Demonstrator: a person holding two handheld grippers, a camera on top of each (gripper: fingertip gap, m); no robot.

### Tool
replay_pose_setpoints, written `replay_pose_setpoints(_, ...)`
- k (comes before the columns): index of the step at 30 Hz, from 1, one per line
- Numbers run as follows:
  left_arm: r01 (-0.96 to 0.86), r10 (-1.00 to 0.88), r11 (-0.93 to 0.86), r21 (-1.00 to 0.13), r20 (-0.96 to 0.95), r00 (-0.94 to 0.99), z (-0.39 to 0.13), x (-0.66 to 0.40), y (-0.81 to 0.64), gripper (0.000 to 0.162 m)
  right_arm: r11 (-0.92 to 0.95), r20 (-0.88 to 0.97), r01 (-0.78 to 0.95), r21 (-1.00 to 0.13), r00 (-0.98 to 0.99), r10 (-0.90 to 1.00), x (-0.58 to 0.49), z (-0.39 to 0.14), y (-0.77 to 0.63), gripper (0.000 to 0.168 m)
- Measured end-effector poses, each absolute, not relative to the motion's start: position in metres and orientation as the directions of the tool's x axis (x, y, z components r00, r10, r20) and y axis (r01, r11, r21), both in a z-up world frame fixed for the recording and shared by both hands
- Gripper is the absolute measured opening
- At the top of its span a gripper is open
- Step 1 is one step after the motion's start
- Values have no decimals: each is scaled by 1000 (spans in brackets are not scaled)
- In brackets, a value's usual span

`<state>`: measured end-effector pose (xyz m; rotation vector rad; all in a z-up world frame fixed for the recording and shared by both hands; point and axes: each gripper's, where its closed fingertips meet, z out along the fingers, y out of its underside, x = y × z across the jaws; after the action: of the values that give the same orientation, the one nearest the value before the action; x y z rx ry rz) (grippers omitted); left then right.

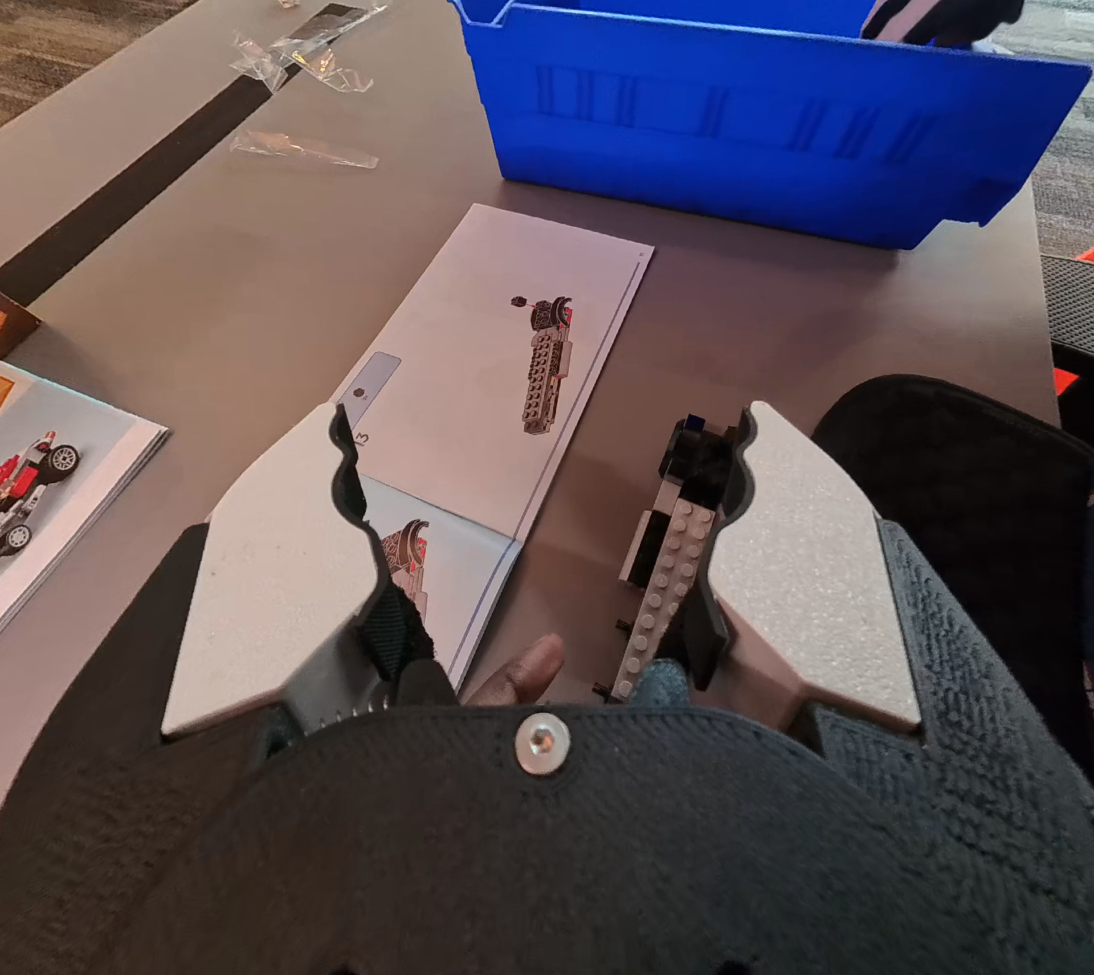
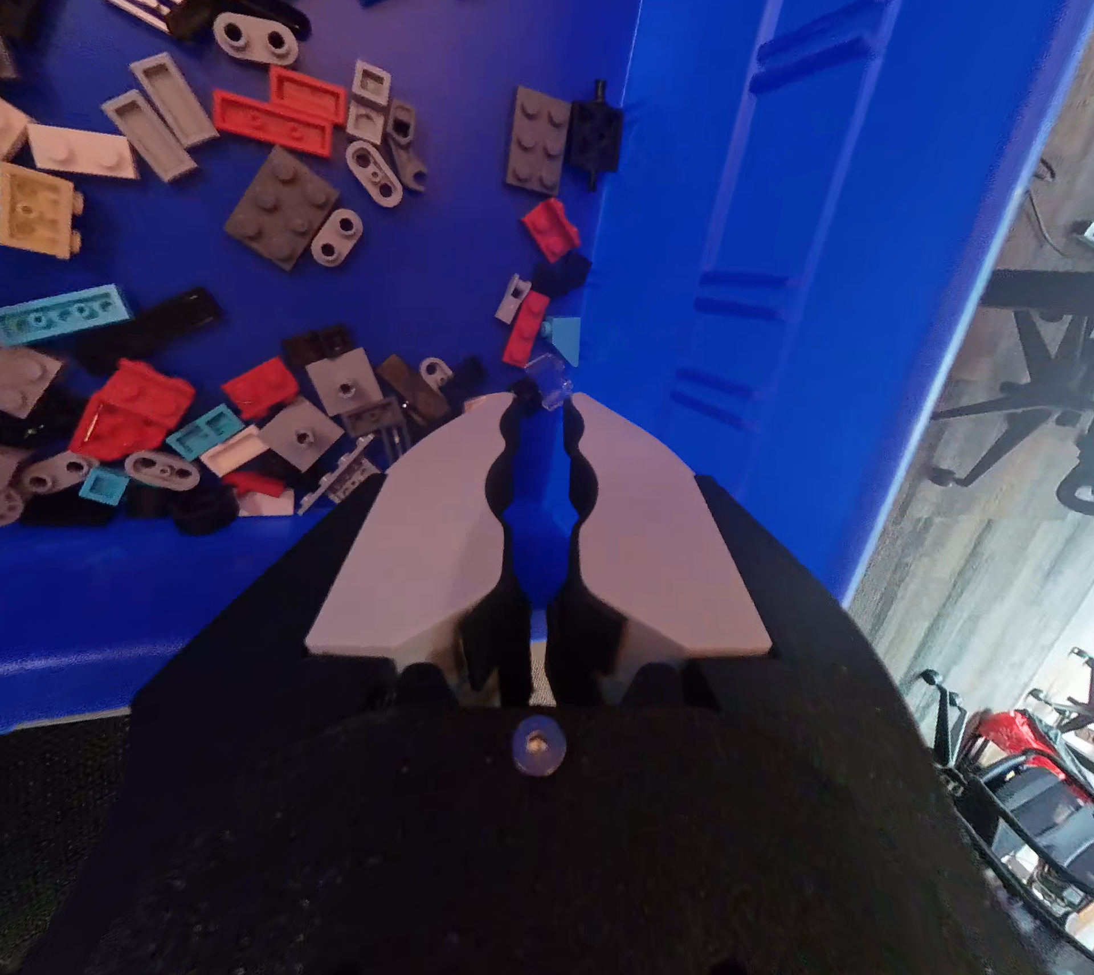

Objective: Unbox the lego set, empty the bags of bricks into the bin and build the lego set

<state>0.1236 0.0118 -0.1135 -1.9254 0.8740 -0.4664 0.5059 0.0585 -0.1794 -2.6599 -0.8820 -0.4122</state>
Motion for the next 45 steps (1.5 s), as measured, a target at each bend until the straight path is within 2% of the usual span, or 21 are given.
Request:
replay_pose_setpoints(2,-381,-740,-304,-873,-36,672,-113,122,11,119,-774,337,612,-164,772,539,505,-186,57,11)
replay_pose_setpoints(5,-381,-738,-304,-873,-37,673,-114,118,10,119,-775,305,612,-159,777,551,502,-188,58,17)
replay_pose_setpoints(9,-370,-731,-304,-878,-34,681,-114,114,10,117,-709,218,659,-250,752,622,481,-185,58,8)
replay_pose_setpoints(12,-363,-727,-304,-881,-31,686,-114,112,9,117,-660,233,710,-247,704,671,477,-184,55,6)
replay_pose_setpoints(16,-361,-727,-301,-883,-33,686,-114,111,8,117,-572,280,755,-320,653,704,467,-173,58,3)
replay_pose_setpoints(21,-363,-731,-297,-883,-34,682,-114,112,9,117,-586,239,764,-269,643,728,476,-170,47,16)
replay_pose_setpoints(28,-361,-733,-296,-884,-33,680,-116,113,7,117,-591,216,782,-198,622,752,479,-181,52,13)
replay_pose_setpoints(36,-359,-731,-302,-883,-27,682,-117,112,8,116,-590,211,779,-213,626,750,478,-185,55,8)
replay_pose_setpoints(39,-349,-731,-292,-891,-28,682,-115,114,10,115,-537,255,796,-280,601,758,473,-177,60,8)
replay_pose_setpoints(41,-305,-711,-301,-904,-1,703,-110,114,13,111,-451,356,832,-322,548,757,468,-161,66,8)
replay_pose_setpoints(45,-22,-689,-367,-930,256,678,-84,130,16,93,-210,543,878,-431,438,716,433,-113,73,8)
